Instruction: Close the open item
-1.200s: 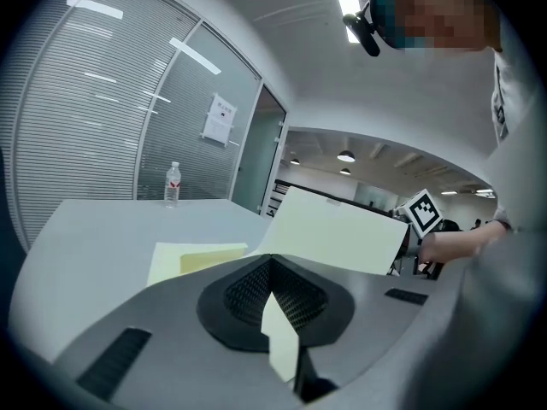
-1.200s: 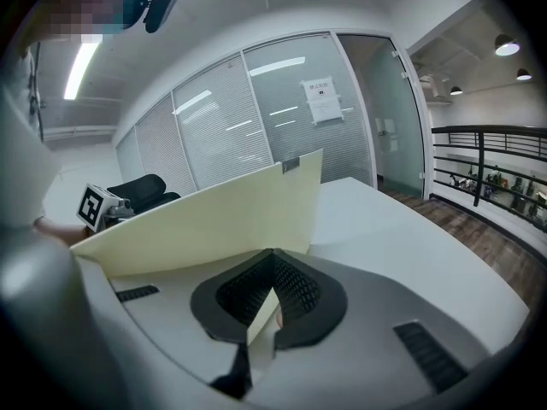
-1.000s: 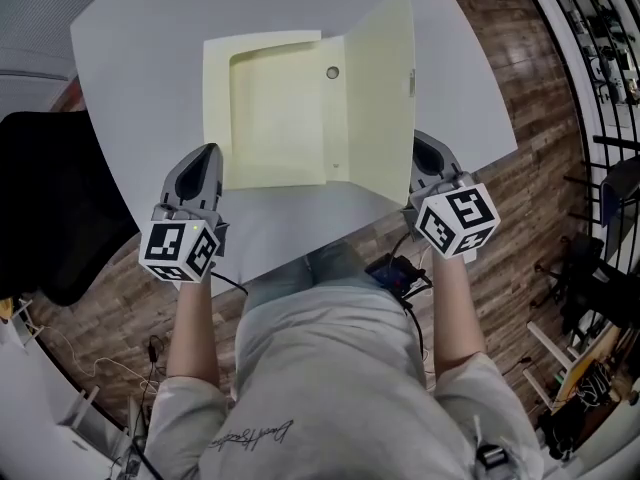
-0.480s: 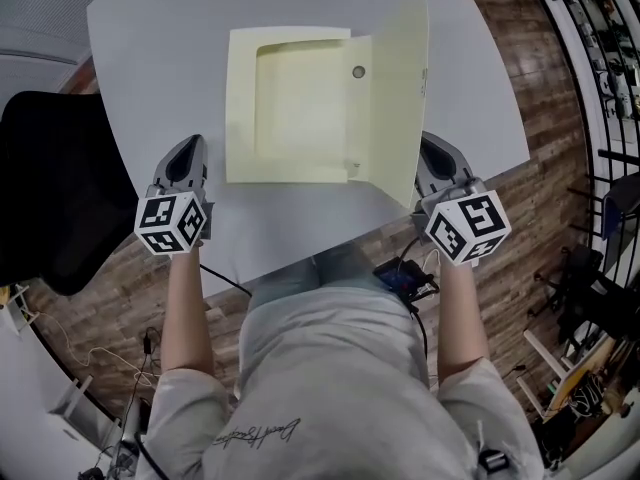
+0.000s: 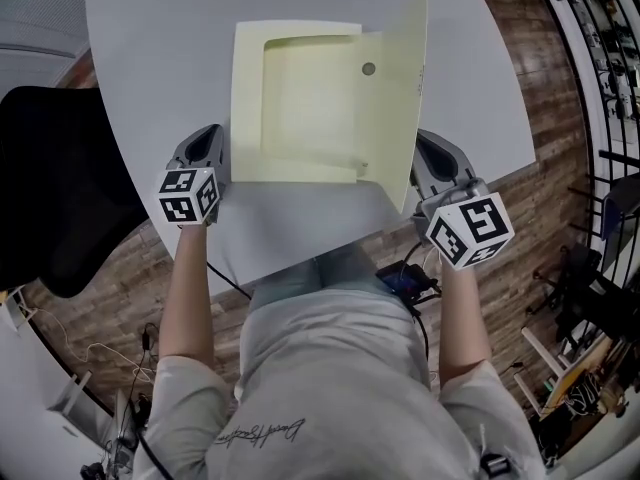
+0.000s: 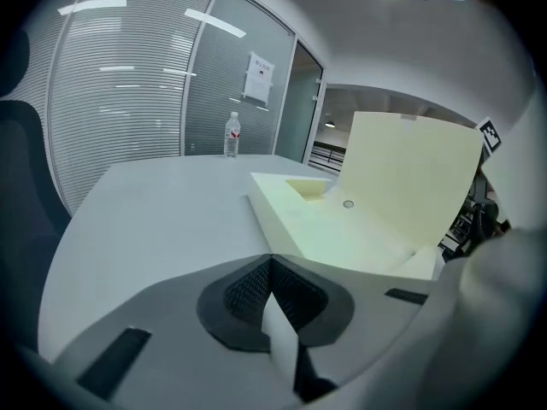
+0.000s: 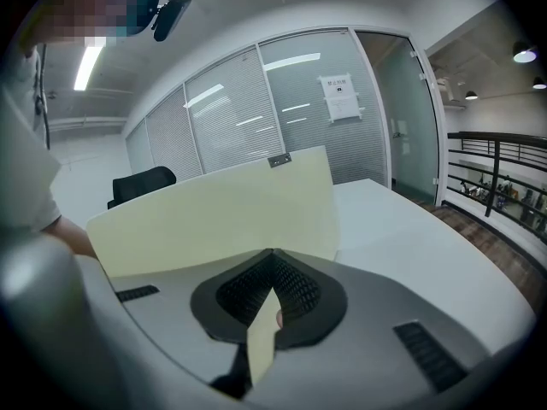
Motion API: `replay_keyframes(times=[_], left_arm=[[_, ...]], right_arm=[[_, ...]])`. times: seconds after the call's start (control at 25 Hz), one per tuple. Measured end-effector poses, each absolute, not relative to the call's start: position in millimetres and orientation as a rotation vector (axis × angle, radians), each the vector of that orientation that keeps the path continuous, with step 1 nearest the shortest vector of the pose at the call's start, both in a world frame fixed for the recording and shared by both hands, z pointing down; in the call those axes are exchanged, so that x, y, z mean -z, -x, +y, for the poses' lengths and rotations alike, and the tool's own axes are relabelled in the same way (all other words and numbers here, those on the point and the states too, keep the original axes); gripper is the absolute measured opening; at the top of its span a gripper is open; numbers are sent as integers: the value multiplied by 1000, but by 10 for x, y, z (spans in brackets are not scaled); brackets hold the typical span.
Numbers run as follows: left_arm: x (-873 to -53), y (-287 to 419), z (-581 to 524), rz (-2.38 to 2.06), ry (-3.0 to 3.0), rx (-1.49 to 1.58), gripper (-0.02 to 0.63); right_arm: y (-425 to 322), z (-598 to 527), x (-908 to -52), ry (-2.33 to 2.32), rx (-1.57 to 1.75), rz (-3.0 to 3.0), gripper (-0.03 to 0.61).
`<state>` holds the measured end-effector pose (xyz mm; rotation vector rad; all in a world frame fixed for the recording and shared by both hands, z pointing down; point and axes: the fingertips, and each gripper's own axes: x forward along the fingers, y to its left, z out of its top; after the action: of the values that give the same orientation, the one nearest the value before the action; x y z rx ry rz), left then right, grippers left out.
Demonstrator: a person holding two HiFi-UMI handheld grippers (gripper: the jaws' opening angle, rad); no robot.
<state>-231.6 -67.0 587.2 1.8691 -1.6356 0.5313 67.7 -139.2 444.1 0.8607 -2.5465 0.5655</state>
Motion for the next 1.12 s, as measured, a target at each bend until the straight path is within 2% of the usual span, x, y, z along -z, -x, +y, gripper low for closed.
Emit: replay_keyframes(times=[1.12], left_arm=[[-5923,1521,-621,-1503,-1921,-385,8]], right_arm=[[-269,-1189,-4828,-658,-350,-2385,12]])
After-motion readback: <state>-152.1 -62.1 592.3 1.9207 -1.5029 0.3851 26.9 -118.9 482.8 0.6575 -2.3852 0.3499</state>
